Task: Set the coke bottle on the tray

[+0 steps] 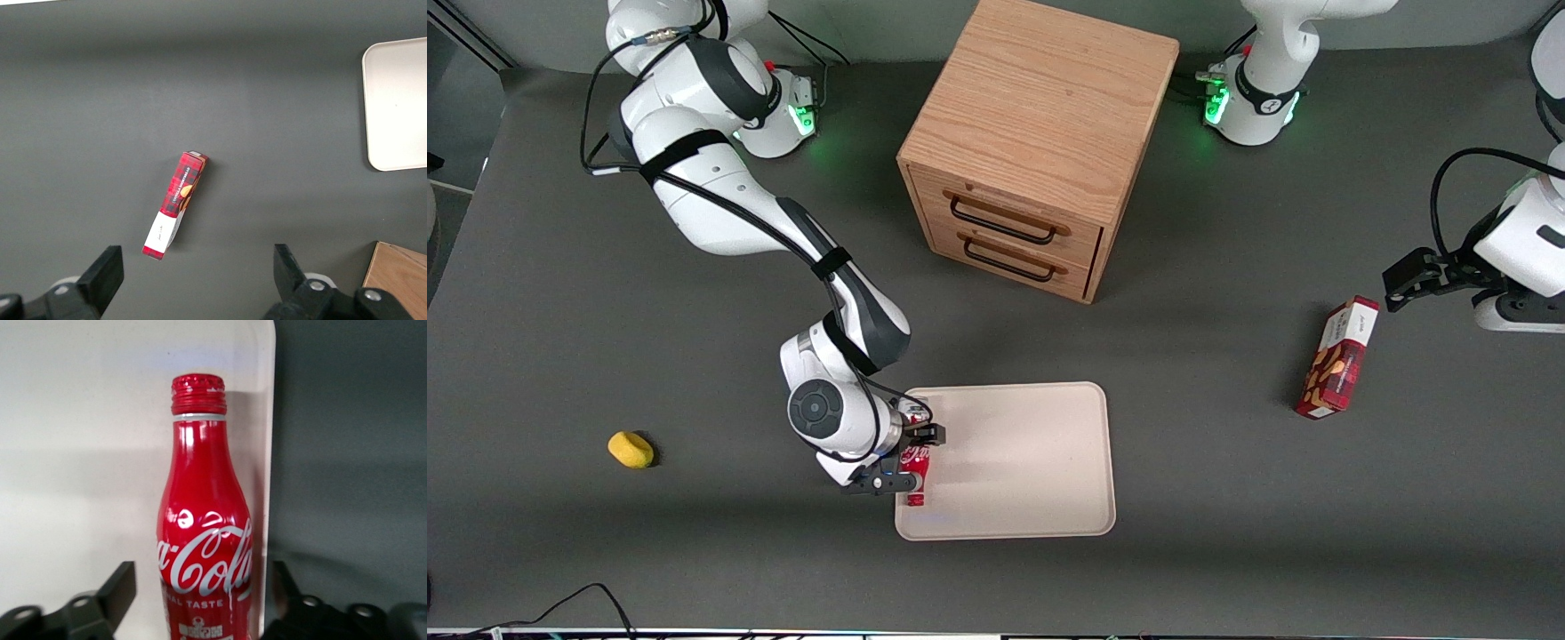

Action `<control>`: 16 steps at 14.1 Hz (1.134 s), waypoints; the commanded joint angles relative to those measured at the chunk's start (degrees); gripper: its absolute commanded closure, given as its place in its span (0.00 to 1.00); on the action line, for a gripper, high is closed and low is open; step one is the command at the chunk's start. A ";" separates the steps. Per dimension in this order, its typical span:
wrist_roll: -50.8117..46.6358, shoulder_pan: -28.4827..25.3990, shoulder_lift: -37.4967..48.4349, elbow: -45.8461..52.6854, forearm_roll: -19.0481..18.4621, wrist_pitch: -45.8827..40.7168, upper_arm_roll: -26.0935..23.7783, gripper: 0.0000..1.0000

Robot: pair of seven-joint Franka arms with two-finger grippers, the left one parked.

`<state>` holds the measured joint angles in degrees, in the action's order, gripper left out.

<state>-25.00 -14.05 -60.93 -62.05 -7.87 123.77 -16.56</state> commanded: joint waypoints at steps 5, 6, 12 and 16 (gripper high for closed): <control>0.31 -1.07 1.50 1.76 0.84 -0.19 0.74 0.00; 0.31 -0.37 3.78 0.80 1.01 -1.06 0.74 0.00; 1.45 4.98 25.46 -15.15 0.84 -8.90 -0.05 0.00; 1.45 10.52 43.49 -31.60 0.92 -8.80 -0.14 0.00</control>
<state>-24.70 -6.51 -29.75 -79.37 -7.87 113.56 -16.66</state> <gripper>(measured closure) 0.000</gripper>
